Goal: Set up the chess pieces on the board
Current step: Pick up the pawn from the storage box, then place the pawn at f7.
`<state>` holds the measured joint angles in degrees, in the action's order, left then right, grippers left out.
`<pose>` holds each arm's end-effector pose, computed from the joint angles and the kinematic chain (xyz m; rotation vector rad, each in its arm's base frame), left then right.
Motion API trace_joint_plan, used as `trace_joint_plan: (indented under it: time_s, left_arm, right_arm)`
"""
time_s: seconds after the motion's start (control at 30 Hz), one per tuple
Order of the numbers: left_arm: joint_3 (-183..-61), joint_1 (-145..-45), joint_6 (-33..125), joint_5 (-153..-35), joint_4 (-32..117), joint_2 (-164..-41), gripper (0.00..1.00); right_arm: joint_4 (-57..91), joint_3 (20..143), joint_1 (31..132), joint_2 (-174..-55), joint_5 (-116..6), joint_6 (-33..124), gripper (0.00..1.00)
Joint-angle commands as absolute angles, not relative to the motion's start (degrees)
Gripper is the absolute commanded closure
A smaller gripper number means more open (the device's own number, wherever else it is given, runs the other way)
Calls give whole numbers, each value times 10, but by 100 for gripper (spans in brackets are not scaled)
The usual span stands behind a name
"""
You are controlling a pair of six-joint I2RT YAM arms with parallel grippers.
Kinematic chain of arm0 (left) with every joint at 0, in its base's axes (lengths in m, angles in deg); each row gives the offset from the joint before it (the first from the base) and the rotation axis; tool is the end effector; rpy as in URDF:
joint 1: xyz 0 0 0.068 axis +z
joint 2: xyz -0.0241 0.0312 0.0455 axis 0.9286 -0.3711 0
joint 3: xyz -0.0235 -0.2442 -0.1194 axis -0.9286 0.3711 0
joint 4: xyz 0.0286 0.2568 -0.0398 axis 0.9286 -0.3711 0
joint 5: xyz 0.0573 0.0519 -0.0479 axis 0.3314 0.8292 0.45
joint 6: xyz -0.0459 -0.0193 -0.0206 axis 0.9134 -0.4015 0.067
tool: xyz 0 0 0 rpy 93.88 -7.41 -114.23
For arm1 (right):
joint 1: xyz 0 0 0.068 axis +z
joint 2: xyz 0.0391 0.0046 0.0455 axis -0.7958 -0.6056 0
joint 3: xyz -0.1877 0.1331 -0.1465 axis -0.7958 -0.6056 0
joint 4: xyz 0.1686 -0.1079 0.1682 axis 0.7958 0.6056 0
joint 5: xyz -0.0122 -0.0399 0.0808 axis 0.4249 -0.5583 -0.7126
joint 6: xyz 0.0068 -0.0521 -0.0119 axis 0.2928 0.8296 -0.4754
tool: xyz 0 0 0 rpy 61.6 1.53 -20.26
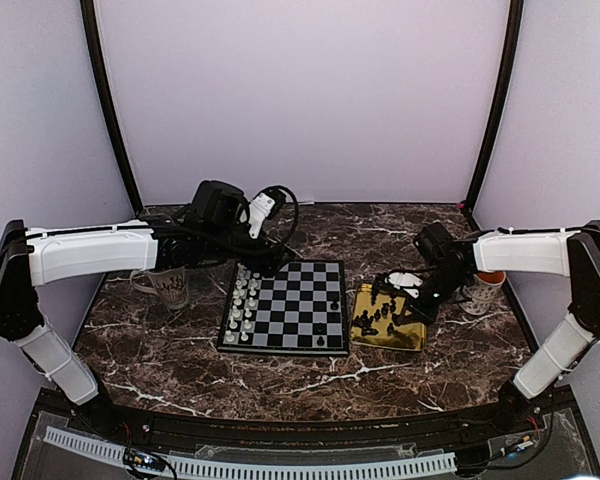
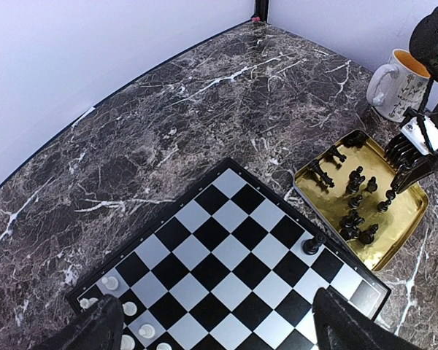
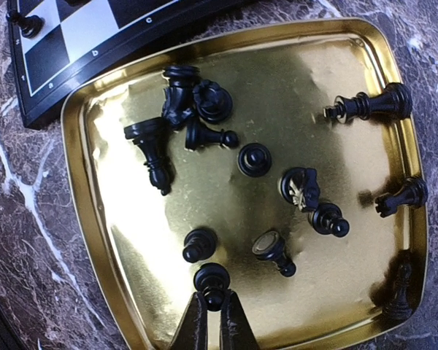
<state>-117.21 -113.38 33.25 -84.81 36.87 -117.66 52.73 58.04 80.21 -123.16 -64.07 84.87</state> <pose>0.2613 -0.2621 0.2863 0.8028 1.9092 -0.4641 0.2439 0.1385 0.1742 -1.4587 2.4054 0.3950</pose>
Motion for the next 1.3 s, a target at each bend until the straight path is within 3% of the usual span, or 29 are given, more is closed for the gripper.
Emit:
trace_joint_plan:
  time_s: [0.0,0.13,0.33,0.77,1.27]
  left_arm:
    - [-1188,-1132,341,-839,362,-1169,8]
    - [-1182,-1131,342,-812,368,-1164,8]
    - [-1178,-1124,346,-756,369,-1167,8]
    - [-1145,-1102,388,-714,409,-1122,7]
    - [-1140,-1101,384,-724,414,-1106,7]
  right_arm:
    - [527,601,797,-1218,-595,838,100]
    - [548,646,802,-1210,-553,841,99]
    - [612,766,843,-1225,-584,845,98]
    - [702,965,991,-1405,-566,857,98]
    - [733,1063,1036,-1543,-558,833,98]
